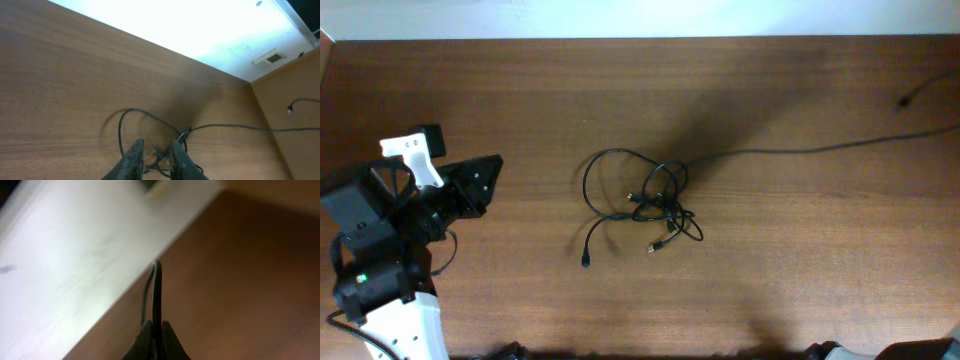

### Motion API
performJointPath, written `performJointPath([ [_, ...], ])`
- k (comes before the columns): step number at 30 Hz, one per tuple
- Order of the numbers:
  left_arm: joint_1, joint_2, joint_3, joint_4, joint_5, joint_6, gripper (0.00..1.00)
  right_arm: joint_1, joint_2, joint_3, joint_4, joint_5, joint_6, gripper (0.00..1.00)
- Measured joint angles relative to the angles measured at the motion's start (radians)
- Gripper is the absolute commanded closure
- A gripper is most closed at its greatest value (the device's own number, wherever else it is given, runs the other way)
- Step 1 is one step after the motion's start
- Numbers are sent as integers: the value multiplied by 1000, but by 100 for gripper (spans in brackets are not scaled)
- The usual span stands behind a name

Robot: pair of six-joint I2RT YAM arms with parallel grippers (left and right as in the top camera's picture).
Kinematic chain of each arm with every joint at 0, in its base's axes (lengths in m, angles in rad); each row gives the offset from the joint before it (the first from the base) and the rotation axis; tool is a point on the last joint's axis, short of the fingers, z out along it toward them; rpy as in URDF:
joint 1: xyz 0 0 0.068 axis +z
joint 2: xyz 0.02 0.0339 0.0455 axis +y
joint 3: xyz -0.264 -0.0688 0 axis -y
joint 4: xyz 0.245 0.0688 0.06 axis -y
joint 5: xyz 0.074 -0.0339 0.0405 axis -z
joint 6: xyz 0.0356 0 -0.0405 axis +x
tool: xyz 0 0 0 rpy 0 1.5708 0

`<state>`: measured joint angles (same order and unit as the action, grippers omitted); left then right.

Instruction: Untangle cables

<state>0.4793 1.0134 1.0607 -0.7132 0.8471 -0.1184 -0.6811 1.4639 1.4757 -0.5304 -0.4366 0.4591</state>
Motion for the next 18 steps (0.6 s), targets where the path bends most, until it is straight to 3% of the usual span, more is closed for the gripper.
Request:
performJointPath([
  [4,0,0,2,0,98,-8,47,140,0,0,85,-228,-3,96],
  [5,-4,0,2,-4,128,-6,40,190,0,0,117,-281,-3,96],
  [6,-21,-1,3,-10,149,-5,28,252,1,0,157,-335,-3,96],
  [7,-46,-2,4,-20,159,1,9,315,1,0,192,-380,11,96],
  [10,-159,-4,4,-46,177,64,1,523,2,1,293,-494,47,96],
  [14,-363,-4,5,-49,96,149,1,740,2,1,379,-565,100,96],
  [18,-422,11,9,-48,48,198,1,856,2,0,580,-594,209,96],
])
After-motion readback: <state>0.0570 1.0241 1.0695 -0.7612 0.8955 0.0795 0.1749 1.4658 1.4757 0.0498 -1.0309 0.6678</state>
